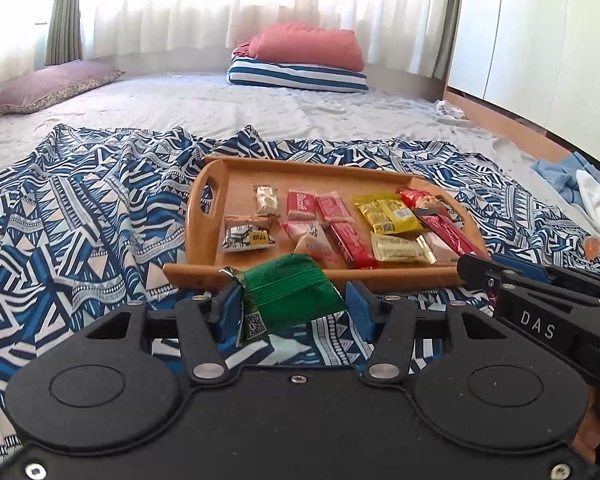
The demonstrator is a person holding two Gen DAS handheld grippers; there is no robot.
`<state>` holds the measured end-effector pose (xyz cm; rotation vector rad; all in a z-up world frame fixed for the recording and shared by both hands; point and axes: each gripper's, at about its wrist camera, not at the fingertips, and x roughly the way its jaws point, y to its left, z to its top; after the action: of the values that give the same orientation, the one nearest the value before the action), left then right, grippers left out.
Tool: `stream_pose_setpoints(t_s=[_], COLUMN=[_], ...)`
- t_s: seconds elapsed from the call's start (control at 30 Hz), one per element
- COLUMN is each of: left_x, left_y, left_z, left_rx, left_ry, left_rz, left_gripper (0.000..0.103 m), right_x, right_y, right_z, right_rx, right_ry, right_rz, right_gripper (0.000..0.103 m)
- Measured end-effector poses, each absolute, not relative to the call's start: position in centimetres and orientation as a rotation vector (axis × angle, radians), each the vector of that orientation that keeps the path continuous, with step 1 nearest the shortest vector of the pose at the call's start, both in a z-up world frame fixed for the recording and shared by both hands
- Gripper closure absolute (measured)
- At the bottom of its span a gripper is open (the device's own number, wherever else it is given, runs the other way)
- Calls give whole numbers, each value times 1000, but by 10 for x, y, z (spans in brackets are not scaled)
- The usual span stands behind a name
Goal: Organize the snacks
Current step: 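Carry the green packet with the left tool while the right tool carries the red bar to the tray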
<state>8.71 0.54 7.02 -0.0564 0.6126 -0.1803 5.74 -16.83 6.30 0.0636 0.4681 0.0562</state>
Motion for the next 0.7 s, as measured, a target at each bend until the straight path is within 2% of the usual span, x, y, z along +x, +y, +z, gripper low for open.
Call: stream_pose_setpoints(t_s=[0.47, 0.7], left_x=[141, 170], left_y=[15, 19], left_z=[75, 63], left_rx=[-99, -119], left_ry=[630, 715], left_rz=[-171, -212], left_gripper=[50, 50], right_x=[105, 134], right_y=[-172, -175], right_z=[78, 79], right_rx=[133, 166], right_ry=[477, 528], right_rz=[31, 38], right_gripper=[70, 69])
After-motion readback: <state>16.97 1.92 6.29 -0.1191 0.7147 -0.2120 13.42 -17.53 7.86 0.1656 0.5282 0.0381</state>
